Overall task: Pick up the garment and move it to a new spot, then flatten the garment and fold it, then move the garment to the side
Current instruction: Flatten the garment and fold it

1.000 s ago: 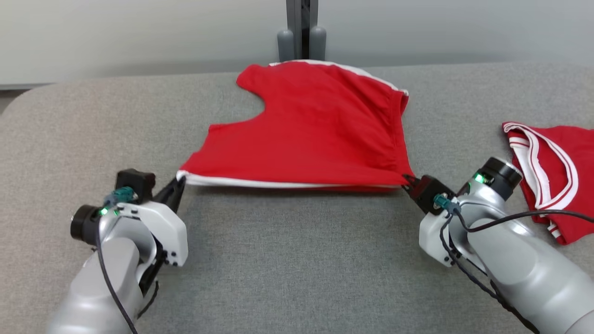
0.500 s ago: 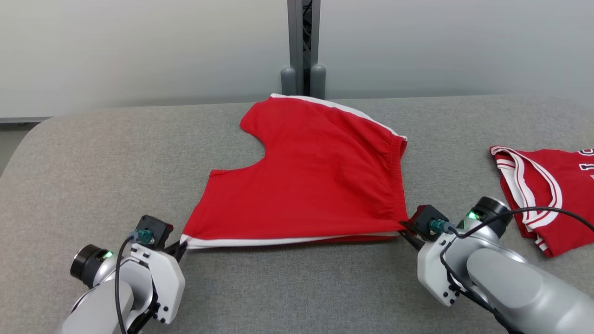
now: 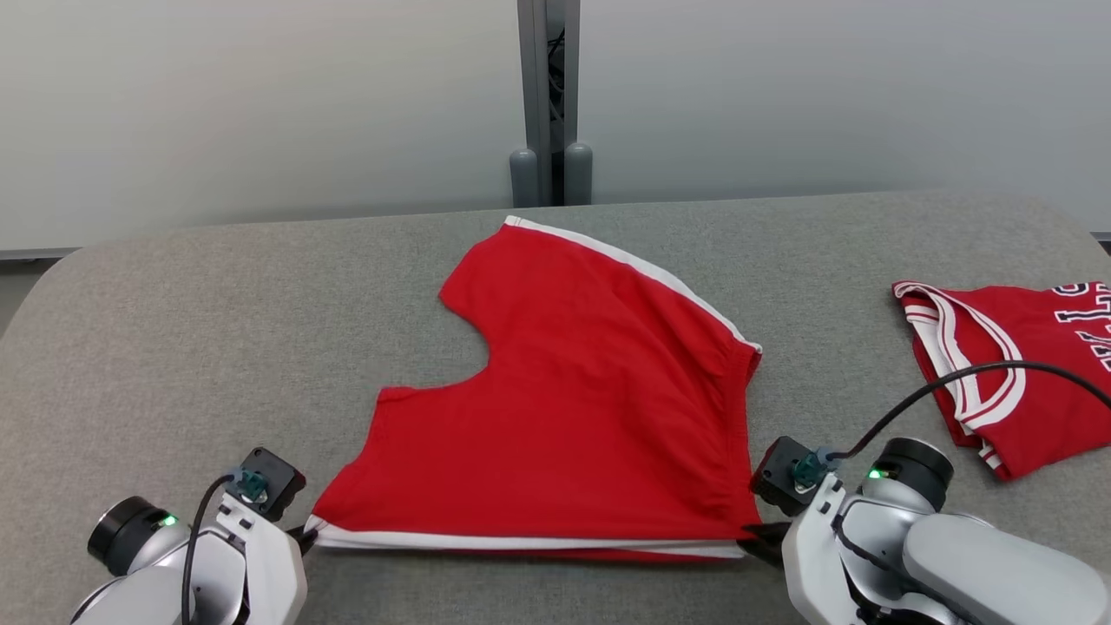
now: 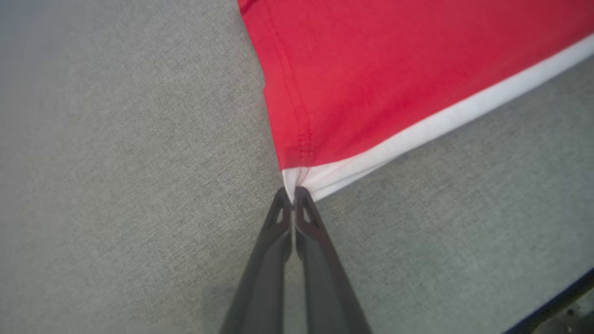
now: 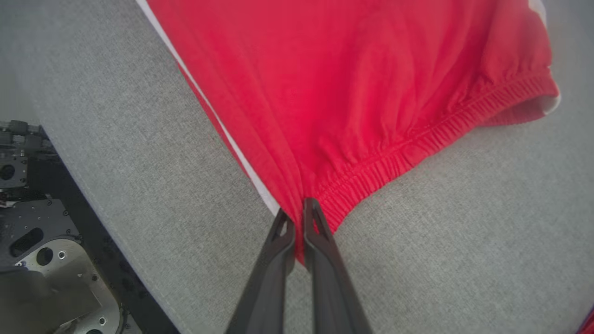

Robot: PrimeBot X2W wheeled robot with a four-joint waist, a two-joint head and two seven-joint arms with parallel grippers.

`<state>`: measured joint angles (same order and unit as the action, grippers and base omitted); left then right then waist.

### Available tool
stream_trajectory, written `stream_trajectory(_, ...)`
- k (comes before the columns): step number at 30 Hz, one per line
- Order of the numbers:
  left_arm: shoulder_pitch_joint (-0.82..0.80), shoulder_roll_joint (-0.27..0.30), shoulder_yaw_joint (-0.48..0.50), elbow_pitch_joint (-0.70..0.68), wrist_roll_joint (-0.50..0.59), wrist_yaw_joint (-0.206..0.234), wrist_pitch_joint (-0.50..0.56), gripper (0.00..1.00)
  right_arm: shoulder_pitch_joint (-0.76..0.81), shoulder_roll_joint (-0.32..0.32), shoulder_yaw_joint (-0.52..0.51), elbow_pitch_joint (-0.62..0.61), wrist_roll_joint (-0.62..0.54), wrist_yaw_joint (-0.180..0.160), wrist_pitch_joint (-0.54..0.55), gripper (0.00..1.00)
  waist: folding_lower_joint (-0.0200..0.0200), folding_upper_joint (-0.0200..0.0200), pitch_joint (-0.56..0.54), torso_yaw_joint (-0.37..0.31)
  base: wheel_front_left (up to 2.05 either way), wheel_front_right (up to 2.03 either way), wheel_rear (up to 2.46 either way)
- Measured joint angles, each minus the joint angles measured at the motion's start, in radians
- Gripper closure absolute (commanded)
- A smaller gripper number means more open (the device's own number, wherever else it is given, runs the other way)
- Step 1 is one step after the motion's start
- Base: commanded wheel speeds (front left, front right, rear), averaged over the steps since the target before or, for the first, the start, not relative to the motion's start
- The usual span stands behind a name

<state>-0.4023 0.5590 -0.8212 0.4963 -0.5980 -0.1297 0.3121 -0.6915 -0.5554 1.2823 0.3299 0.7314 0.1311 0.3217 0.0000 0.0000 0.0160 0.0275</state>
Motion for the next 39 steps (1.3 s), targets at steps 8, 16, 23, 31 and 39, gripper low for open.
stream_trajectory(8,0.113,0.123,0.008,-0.232,-0.095,0.023,0.168,1.00,0.037,-0.073,0.000,-0.138,0.084,0.000,0.173,1.00,0.0000,0.0000,-0.012,-0.006,0.00,0.00,0.00)
stream_trajectory(16,0.198,0.212,0.038,-0.447,-0.184,0.099,0.275,1.00,0.092,-0.098,0.000,-0.219,0.126,0.000,0.233,1.00,0.0000,0.0000,-0.014,-0.005,0.00,0.00,0.00)
stream_trajectory(23,0.210,0.213,0.095,-0.527,-0.228,0.162,0.261,1.00,0.086,-0.092,0.001,-0.202,0.166,0.000,0.179,1.00,0.0000,0.0000,-0.003,-0.016,0.00,0.00,0.00)
stream_trajectory(31,0.192,0.150,0.208,-0.553,-0.345,0.203,0.188,1.00,0.039,-0.054,-0.025,-0.125,0.255,0.000,0.067,1.00,0.0000,0.0000,0.018,-0.051,0.00,0.00,0.00)
stream_trajectory(39,0.104,0.085,0.285,-0.518,-0.389,0.231,0.130,1.00,-0.001,0.009,-0.064,-0.059,0.332,0.000,-0.007,1.00,0.0001,0.0000,0.057,-0.095,0.00,0.00,0.00)
